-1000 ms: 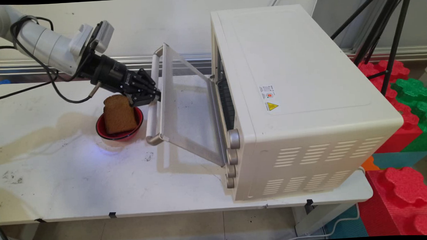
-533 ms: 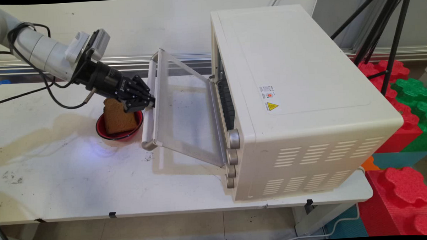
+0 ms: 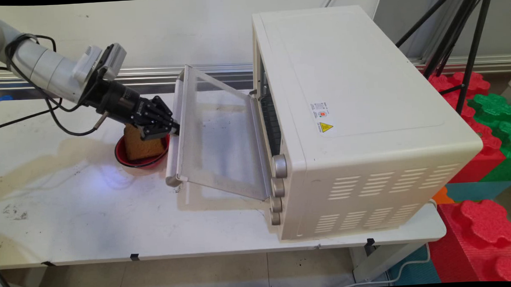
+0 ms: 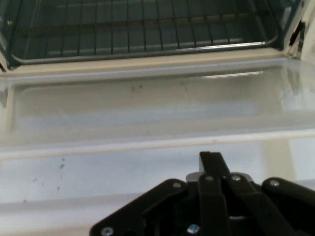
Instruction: Open the oven
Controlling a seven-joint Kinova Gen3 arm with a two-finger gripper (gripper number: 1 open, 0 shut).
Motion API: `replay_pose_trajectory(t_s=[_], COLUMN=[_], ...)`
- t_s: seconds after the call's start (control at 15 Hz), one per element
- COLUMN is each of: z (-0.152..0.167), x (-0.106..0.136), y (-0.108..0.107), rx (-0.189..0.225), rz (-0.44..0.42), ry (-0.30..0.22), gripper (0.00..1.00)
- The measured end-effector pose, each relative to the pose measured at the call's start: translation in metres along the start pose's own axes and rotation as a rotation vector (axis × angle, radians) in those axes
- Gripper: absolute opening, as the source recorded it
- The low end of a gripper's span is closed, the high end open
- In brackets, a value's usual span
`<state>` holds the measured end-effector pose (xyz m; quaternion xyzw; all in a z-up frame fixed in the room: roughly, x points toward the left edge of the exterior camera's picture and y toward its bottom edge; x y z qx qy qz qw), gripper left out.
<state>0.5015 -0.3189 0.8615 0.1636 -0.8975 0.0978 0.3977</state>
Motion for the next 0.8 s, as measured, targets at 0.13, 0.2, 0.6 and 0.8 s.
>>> replay_pose_trajectory(t_s=[0.13,0.2,0.6,0.8], z=[-0.002,-0.003,-0.008,-0.011], x=[-0.006,-0.008,-0.017,-0.02], y=[0.0,0.0,0.0,0.001], rx=[0.0,0.0,0.001,0.001], rz=[-0.002,-0.003,-0.005,-0.005], ry=[-0.009,-0.013,-0.025,-0.027], gripper=[0.0,0.0,0.0,0.0])
